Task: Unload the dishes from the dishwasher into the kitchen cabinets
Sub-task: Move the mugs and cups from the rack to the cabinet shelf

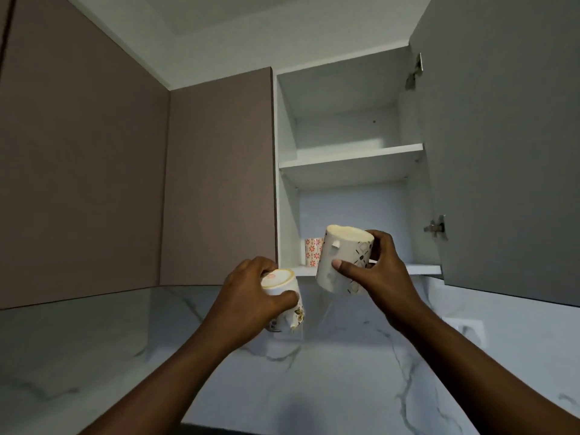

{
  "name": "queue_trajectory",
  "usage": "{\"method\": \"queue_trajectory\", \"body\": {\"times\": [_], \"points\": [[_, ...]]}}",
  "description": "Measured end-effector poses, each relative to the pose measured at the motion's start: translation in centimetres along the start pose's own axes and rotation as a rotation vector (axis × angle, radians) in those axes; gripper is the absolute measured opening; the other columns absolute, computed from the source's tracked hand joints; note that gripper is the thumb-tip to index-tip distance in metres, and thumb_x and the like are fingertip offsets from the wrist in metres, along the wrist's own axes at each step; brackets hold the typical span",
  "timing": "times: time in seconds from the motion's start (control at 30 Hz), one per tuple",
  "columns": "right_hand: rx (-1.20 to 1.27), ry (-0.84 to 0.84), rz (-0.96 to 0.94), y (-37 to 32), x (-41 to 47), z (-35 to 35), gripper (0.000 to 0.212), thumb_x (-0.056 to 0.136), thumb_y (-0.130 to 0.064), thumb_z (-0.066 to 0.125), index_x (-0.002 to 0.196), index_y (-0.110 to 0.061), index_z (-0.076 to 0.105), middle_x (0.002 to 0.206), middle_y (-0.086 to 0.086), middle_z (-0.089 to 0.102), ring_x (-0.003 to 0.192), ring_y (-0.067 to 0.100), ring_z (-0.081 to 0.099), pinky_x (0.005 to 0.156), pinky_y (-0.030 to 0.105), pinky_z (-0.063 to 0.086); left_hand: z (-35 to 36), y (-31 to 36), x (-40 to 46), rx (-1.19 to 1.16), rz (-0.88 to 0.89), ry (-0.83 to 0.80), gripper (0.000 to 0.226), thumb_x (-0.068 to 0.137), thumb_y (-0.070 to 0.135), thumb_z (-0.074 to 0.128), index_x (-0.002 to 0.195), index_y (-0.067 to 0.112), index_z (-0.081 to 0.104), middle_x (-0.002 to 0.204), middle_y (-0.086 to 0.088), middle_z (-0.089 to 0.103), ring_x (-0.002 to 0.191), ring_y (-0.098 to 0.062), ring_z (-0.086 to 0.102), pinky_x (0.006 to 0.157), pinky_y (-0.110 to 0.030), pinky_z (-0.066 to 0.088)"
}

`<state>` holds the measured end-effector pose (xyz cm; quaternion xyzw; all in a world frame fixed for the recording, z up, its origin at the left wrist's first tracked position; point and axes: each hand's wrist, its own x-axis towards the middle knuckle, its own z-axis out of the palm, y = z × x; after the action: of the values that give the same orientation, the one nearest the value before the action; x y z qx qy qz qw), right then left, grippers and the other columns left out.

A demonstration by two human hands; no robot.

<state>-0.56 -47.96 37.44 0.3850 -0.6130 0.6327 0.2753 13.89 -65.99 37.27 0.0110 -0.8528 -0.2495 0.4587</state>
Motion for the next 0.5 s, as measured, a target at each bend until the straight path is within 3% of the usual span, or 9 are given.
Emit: {"method": "queue_trajectory", "body": {"times": [0.13,0.3,0.37,0.5], "points": [[-0.088,0.035,-0.018,2.8,5.0,3.7,0.066,0.068,-0.032,0.085,0.119,-0.026,0.044,0.107,-0.011,0.058,0.101,0.005,0.056,0.076,0.025,0.052,0.6,-3.8,3.6,-0.031,0.051,0.002,0.043,0.071,0.031,0.078,0.108,0.023,0.058,0.105,0.006,0.057,0.091,-0.009,0.055,0.069,-0.017,0.045],[-0.182,0.019,0.056,7.1,11.0,7.3,0.068,0.069,-0.032,0.084,0.121,-0.019,0.042,0.109,-0.001,0.057,0.1,0.017,0.057,0.067,0.02,0.049,1.8,-7.7,6.2,-0.045,0.039,-0.036,0.044,0.072,0.033,0.078,0.108,0.029,0.053,0.105,0.01,0.056,0.089,-0.004,0.054,0.074,-0.019,0.049],[-0.213,0.011,0.088,9.0,12.9,8.2,0.069,0.068,-0.031,0.084,0.121,-0.016,0.042,0.112,0.003,0.057,0.099,0.02,0.056,0.066,0.022,0.049,2.2,-8.8,7.1,-0.047,0.044,-0.023,0.045,0.071,0.032,0.079,0.109,0.028,0.055,0.106,0.01,0.057,0.091,-0.005,0.055,0.074,-0.02,0.049],[-0.259,-0.047,0.139,12.9,16.1,9.8,0.075,0.066,-0.034,0.086,0.123,-0.014,0.042,0.114,0.007,0.056,0.099,0.022,0.057,0.077,0.035,0.056,2.9,-10.1,9.2,-0.019,0.047,-0.004,0.044,0.072,0.032,0.08,0.109,0.029,0.058,0.105,0.011,0.059,0.091,-0.003,0.055,0.073,-0.019,0.049]]}}
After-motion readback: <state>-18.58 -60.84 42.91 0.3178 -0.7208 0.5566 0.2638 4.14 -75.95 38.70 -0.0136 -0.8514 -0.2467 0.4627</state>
